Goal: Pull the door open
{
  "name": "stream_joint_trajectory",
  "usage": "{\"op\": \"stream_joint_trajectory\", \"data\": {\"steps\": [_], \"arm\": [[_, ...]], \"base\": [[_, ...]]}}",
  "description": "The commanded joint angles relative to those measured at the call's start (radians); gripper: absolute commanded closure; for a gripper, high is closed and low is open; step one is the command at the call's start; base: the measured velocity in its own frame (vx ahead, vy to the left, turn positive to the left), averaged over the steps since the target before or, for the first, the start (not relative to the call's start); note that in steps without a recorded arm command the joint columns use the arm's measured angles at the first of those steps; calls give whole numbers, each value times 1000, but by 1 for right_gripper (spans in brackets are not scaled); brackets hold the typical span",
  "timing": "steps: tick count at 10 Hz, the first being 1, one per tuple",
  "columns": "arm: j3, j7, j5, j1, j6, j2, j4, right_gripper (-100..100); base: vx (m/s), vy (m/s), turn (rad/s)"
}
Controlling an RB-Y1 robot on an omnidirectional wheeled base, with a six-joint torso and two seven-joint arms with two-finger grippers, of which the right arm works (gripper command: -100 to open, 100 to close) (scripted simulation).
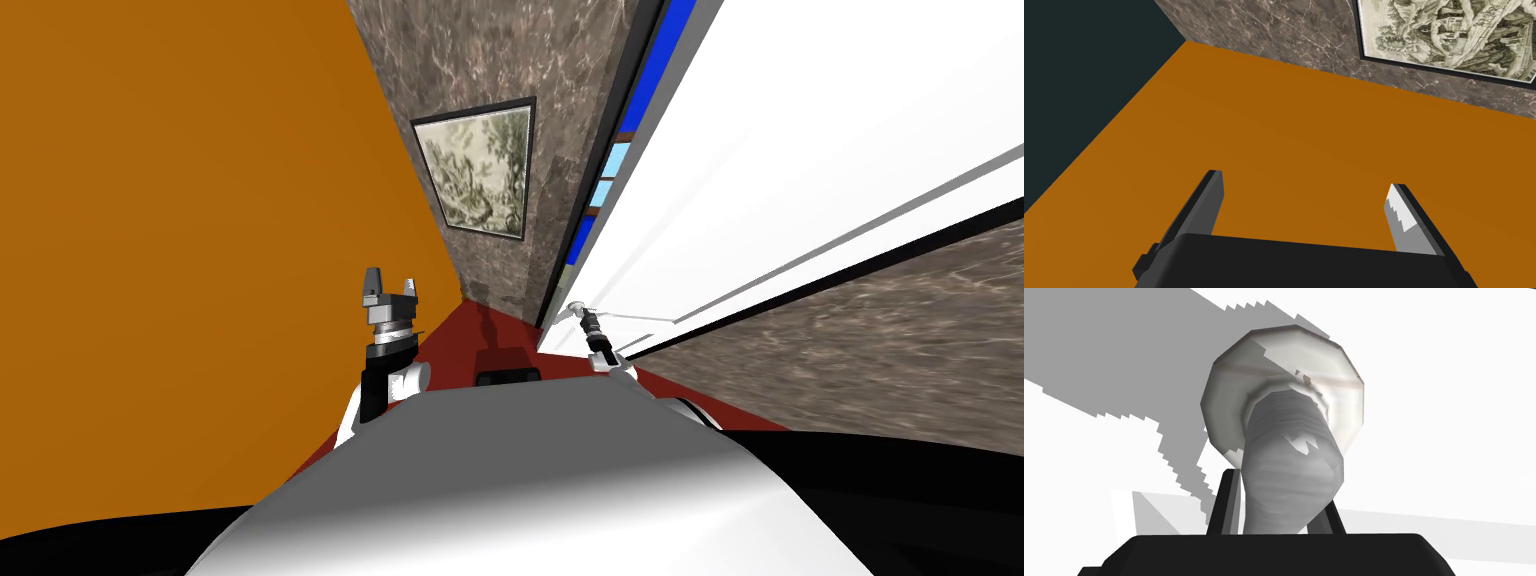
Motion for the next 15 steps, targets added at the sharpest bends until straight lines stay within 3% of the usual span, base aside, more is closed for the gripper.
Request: {"op": "stream_joint_trajectory", "data": {"steps": [1, 3, 4, 5, 12, 13, 14, 15], "arm": [[20, -21, 9, 13, -15, -14, -7, 100], [44, -48, 19, 27, -32, -31, -16, 100], [38, -40, 16, 19, -26, -24, -9, 100], [60, -65, 25, 40, -53, -40, -13, 100], [126, -146, 52, 106, -149, -108, -34, 100], [120, -138, 49, 105, -129, -101, -47, 100], [130, -152, 51, 122, -159, -112, -40, 100], [132, -156, 51, 127, -168, -116, -38, 100]], "base": [[-247, -65, 96], [-254, -63, 101], [-119, -20, 21], [-151, -18, 115], [-205, -75, 99], [-108, -27, 21], [-136, -49, 135], [-161, -63, 125]]}}
